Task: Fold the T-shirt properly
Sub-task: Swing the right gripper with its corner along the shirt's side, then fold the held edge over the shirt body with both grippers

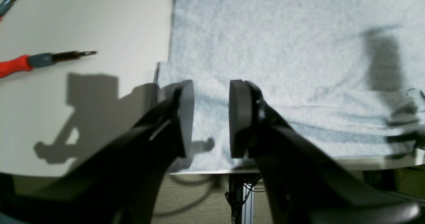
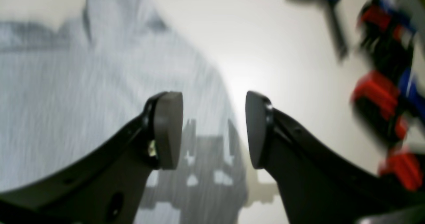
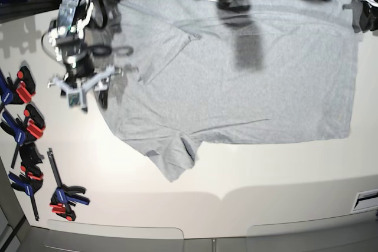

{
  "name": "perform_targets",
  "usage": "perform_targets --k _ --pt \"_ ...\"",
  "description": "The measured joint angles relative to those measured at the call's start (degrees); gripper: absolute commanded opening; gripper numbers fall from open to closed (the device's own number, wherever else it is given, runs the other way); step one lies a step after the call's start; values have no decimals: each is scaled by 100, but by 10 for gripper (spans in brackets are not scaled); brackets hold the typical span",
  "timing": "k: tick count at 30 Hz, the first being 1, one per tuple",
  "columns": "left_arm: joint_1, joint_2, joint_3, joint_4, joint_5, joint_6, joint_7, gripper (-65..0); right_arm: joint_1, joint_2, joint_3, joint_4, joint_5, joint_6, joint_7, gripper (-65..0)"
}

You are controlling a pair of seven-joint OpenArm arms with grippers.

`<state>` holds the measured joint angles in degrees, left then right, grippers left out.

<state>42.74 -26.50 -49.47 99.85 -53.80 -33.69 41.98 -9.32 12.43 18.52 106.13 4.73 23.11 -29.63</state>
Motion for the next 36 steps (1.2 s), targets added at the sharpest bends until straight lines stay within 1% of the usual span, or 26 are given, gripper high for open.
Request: perform_targets --k 2,4,7,10,12,14,16,19,20,26,28,29,30,31,32,33,34,35,36 --pt "2 -31 -13 0 72 2 -2 -481 490 122 -2 -610 17 20 0 -310" --pt "2 -26 -13 0 157 2 0 -481 1005 282 2 -1488 240 55 -61 -269" --pt "2 -4 -4 0 262 2 4 -481 1853 535 11 -3036 710 291 -234 -264" --pt "7 -20 -9 0 262 2 2 -481 2793 774 13 -4638 1233 782 -424 -264" --pt "2 -17 -9 0 260 2 0 -481 3397 887 9 -5657 1405 1130 -496 -264" --pt "4 -7 -9 0 260 2 0 -481 3926 968 13 -6616 1458 1268 -520 -264" --pt "9 2 -9 0 260 0 2 -481 4280 1008 20 -7407 1438 1272 -516 -264" --pt "9 0 -9 0 260 2 0 -481 4489 951 26 -8065 1528 1340 -382 -264" --pt "9 0 -9 0 260 2 0 -481 4516 916 24 -8096 1502 1401 -396 -264" --pt "-116 0 -9 0 260 2 2 -481 4524 651 28 -8089 1591 1443 -603 -267" --pt "-149 0 -9 0 258 2 0 -482 4522 612 28 -8091 1593 1440 -619 -305" --pt "-149 -2 -9 0 260 2 2 -481 4522 614 28 -8091 1591 1438 -634 -347" --pt "-149 0 -9 0 262 2 0 -482 4520 623 28 -8094 1576 1416 -686 -406" --pt "-146 0 -9 0 262 2 0 -482 4516 645 28 -8100 1545 1419 -717 -490" --pt "-149 0 -9 0 262 2 -31 -482 4503 667 26 -8102 1491 1401 -723 -595" --pt "-160 2 -9 0 278 2 -175 -482 4481 699 22 -8107 1482 1397 -704 -650" --pt "-240 15 -13 0 308 7 -219 -482 4446 713 24 -8113 1515 1401 -638 -650" --pt "-376 15 -15 -17 431 87 -299 -482 4435 713 24 -8120 1528 1399 -599 -650" --pt "-610 17 -13 -57 516 221 -256 -482 4430 710 24 -8120 1526 1399 -597 -650"
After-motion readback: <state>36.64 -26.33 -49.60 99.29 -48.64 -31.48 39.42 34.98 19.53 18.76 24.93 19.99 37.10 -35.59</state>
